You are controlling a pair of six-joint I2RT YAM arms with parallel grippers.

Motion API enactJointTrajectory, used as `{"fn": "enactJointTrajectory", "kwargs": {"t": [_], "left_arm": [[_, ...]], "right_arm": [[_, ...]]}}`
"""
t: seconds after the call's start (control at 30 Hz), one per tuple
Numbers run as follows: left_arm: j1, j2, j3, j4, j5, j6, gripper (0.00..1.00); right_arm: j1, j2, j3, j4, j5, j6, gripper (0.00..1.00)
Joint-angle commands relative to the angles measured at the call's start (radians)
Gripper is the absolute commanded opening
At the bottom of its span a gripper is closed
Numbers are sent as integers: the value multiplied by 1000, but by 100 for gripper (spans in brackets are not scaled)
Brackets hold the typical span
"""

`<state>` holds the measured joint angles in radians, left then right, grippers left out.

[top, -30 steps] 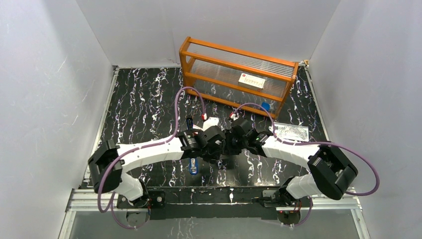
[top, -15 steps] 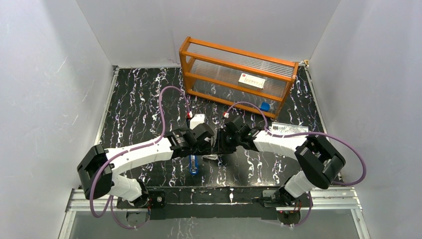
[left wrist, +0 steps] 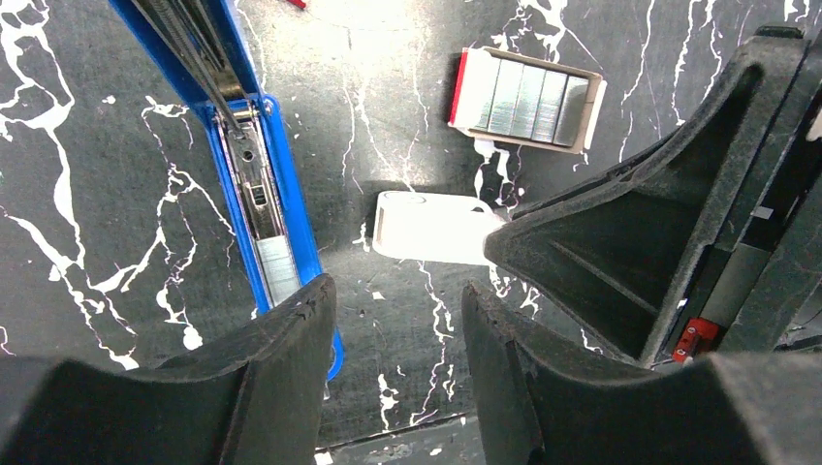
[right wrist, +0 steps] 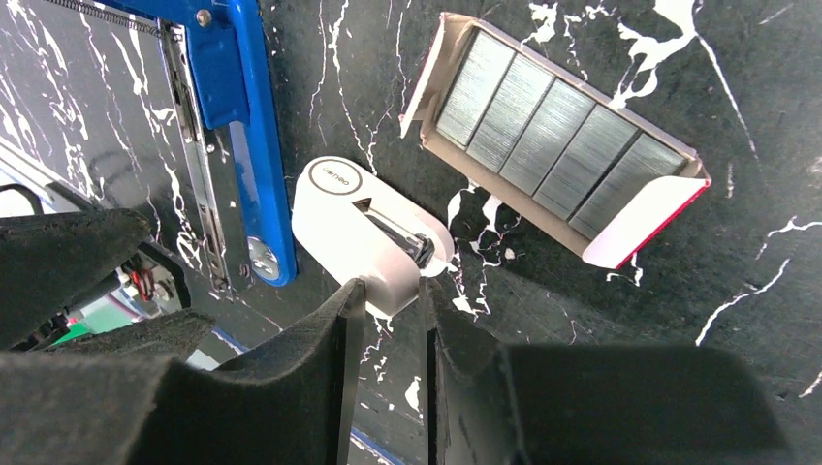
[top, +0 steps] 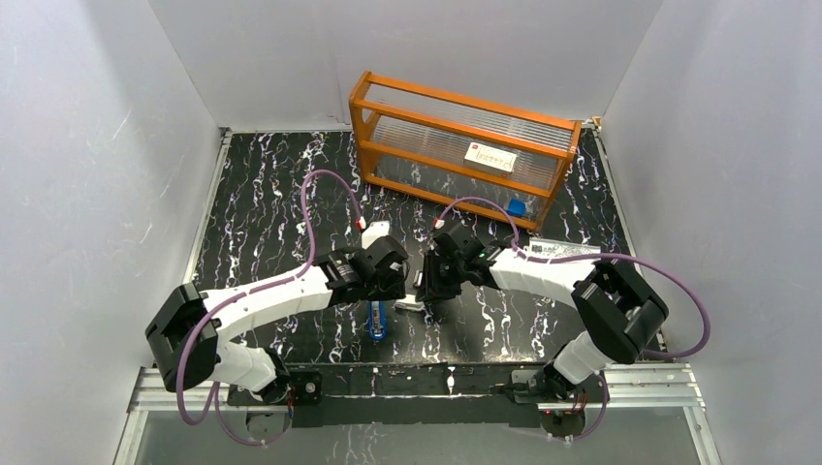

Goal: Load the staples into the stapler

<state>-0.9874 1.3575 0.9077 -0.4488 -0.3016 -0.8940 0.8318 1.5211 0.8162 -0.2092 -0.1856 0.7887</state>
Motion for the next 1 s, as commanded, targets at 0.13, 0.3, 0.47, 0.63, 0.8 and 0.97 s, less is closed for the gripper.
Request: {"fn": "enactJointTrajectory", "kwargs": {"t": [0.13, 0.3, 0.47, 0.63, 0.8, 0.97], "left_arm": [[23, -35, -25, 7, 10, 2, 49], [30, -35, -28, 8, 12, 5, 49], [39, -38, -38, 10, 16, 4, 49], [50, -40, -47, 12, 22, 3, 49], [61, -44, -60, 18, 37, 0, 49], [71, -53, -72, 24, 45, -2, 49]], "right_arm": [[4, 45, 16, -67, 18, -17, 30], [9, 83, 8, -71, 8, -16, 27], [14, 114, 16, -97, 19, -17, 26], [27, 171, 50, -144, 47, -25, 25], [57, 233, 105, -209, 83, -26, 20], [82, 276, 163, -277, 134, -39, 19]]}}
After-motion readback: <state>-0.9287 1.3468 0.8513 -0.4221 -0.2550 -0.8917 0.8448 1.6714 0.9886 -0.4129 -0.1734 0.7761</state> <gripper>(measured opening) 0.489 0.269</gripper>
